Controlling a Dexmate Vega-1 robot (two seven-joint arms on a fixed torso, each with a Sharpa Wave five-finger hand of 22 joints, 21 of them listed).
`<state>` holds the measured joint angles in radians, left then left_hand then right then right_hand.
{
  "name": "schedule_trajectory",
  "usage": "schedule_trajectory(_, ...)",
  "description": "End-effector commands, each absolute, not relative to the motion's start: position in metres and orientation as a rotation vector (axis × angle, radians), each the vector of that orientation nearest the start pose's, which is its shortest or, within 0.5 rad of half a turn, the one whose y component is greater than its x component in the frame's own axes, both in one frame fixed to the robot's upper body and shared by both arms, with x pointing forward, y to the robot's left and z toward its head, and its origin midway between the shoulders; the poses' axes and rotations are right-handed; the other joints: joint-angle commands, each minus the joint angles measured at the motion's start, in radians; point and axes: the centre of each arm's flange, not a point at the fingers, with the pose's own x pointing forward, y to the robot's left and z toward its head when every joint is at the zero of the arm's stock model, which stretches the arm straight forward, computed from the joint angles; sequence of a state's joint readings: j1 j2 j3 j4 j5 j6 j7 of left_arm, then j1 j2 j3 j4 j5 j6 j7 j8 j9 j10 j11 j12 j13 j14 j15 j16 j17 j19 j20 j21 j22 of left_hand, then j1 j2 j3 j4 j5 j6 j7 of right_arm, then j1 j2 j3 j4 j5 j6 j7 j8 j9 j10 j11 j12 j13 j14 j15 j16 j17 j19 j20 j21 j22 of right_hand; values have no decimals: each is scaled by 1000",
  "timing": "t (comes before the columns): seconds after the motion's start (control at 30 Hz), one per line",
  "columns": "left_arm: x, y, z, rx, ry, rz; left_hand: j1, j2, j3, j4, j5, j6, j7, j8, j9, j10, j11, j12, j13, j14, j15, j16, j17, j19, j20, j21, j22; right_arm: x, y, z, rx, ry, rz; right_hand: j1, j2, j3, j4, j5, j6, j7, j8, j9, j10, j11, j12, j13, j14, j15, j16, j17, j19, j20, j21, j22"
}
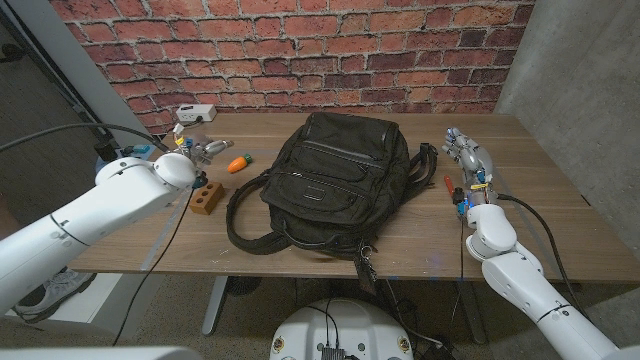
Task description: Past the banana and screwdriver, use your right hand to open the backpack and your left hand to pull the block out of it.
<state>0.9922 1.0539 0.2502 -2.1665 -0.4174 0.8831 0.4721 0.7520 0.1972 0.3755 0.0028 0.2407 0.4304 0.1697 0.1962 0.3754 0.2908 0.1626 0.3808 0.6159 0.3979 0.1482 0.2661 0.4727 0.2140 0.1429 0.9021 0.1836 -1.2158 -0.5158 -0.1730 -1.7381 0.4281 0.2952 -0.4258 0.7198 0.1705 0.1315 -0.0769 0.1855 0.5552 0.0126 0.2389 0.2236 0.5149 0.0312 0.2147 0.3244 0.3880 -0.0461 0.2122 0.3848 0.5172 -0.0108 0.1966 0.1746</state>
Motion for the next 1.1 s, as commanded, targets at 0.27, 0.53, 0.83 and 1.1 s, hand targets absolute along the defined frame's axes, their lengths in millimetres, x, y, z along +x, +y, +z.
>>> schedule_trajectory(0.27, 546, 355, 30, 629, -422, 307, -48, -7, 25, 29, -1, 3, -10, 3, -11, -5, -9, -24, -12, -36, 4, -13, -9, -14, 2, -10, 1, 560, -316, -52, 108, -705, -174, -11, 12, 12, 13, 9, -10, -1, -5, 0, -8, -4, -6, 1, -12, -5, 0, 0, -13, -7, -1, 2)
schedule_trajectory(0.53, 559, 351, 24, 485, -521, 301, -85, -13, 55, 48, -11, -10, -36, -1, -29, -35, -29, -68, -45, -78, -5, -38, -40, -61, 24, -42, -5, 567, -315, -49, 129, -688, -155, -16, 10, 19, 14, 9, -18, -1, -9, 0, -22, -1, -10, -1, -27, 0, -7, -5, -23, -10, -4, 2)
schedule_trajectory(0.83, 572, 337, 22, 419, -590, 284, -97, -19, 72, 46, -13, -36, -53, -10, -42, -36, -46, -86, -65, -85, -9, -47, -61, -70, 18, -56, -8, 571, -316, -48, 139, -686, -139, -19, 8, 25, 15, 9, -24, 0, -13, 0, -31, 2, -13, -3, -34, 4, -10, -9, -27, -10, -4, 2)
schedule_trajectory(1.1, 581, 330, 20, 391, -623, 259, -105, -24, 83, 41, -14, -63, -56, -15, -54, -50, -42, -106, -83, -102, -9, -58, -80, -70, 14, -67, -10, 569, -321, -48, 141, -692, -140, -20, 5, 30, 13, 10, -37, 1, -19, -1, -40, 2, -15, -5, -41, 6, -14, -14, -27, -10, -2, 2)
